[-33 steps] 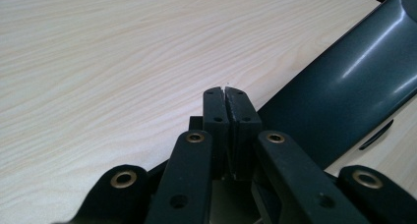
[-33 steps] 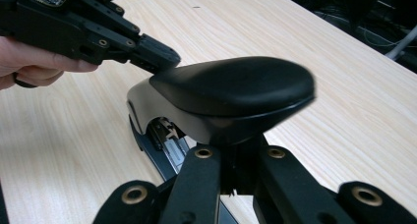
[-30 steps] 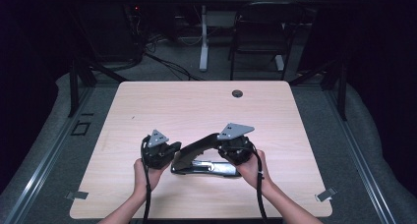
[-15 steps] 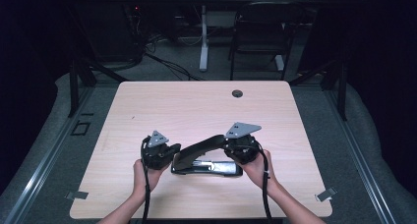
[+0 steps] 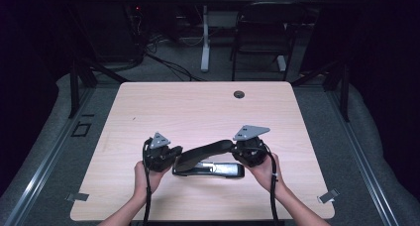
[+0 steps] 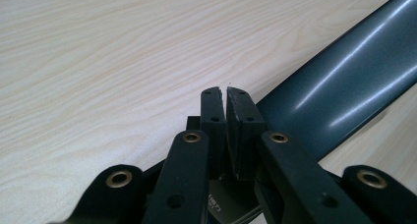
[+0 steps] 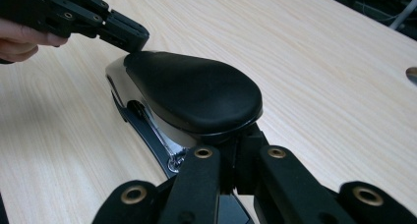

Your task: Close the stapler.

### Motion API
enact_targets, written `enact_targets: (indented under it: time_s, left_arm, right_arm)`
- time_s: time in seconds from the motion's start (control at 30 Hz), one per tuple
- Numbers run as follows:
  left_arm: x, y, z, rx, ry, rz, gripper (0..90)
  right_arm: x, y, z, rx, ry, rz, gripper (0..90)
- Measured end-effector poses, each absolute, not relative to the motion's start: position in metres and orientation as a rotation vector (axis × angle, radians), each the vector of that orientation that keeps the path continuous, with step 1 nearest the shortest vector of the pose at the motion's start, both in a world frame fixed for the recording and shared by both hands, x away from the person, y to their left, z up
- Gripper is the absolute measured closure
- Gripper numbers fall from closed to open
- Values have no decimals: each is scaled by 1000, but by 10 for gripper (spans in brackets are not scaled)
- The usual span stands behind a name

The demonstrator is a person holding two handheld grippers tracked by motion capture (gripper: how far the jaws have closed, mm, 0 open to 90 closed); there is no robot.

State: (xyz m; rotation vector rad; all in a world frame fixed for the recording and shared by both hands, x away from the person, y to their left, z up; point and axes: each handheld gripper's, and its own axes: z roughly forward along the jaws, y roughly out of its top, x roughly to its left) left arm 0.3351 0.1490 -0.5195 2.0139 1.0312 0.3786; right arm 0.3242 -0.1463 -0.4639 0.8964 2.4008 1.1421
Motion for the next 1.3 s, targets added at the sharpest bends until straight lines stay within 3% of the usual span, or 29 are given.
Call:
enact_targets:
  time_s: [0.2, 0.63, 1.3]
  left_arm:
    - [336, 149, -518, 2039, 1033, 396, 814]
    - [343, 177, -512, 2007, 1154, 313, 470]
    - [349, 192, -510, 1969, 1198, 330, 310]
  right_arm:
    - [325, -149, -467, 909, 2403, 1146, 900]
    - [324, -156, -477, 952, 2427, 1114, 900]
    - [322, -162, -488, 997, 2439, 1089, 900]
